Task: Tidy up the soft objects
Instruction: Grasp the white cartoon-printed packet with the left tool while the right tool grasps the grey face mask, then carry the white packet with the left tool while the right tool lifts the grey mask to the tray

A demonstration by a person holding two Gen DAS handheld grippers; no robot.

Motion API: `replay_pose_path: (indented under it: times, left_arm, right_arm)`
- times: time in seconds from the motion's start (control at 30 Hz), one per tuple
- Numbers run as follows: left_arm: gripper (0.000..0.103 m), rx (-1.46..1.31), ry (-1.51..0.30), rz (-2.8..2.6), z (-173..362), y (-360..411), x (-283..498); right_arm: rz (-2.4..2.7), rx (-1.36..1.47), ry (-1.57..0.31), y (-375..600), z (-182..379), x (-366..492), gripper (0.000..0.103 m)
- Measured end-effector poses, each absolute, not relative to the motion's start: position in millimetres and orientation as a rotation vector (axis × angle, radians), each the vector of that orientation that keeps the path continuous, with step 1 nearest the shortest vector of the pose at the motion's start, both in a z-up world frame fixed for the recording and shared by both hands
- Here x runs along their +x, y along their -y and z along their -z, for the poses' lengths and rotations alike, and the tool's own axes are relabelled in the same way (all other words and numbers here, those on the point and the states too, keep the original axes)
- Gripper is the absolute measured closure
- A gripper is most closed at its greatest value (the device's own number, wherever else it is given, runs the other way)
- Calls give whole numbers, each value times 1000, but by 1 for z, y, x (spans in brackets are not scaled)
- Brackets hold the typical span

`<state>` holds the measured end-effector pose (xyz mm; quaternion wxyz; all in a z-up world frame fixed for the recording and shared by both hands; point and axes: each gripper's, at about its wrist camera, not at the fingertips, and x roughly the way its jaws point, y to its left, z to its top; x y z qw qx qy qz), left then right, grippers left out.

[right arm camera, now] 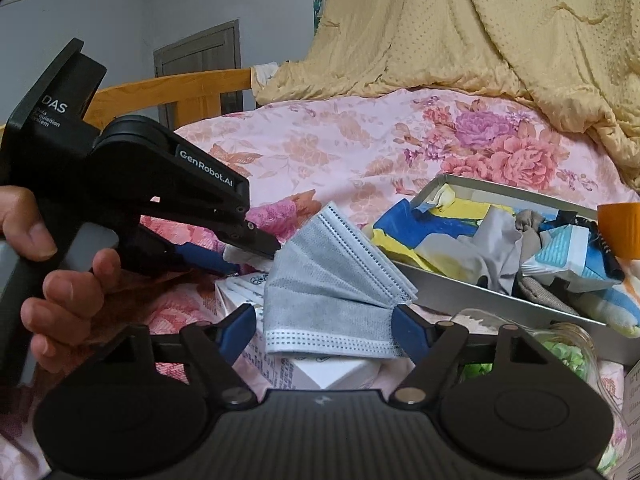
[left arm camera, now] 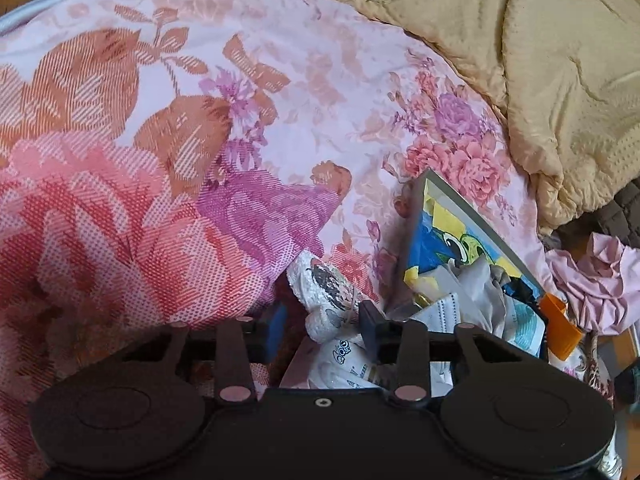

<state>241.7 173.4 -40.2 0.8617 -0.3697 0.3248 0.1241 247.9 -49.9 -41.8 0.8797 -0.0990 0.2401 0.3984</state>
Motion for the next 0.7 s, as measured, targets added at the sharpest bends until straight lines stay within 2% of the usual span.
replay_pose_path:
  times: [0.07,0.5,0.57,0.63,0.7]
  left_arm:
    - [74,-787,-672,-251,41,-173,242]
    - [80,-740,-610,-262,37,-166,232]
    - [81,-727,-597,-262,35,-165,229]
    - [83,-709,-582,-263,33,-163,227]
    - [84,-692,-570,-266,30,-161,224]
  right_arm:
    - [-842,-205,-503,50,41,247,30]
    - [-874,-133,-542,55,40,251,60]
    - [-878,-128,-548,56,40,252,67]
    - [-878,-128,-551,56,40,251,78]
    - [-877,-134,-547,56,40,250,83]
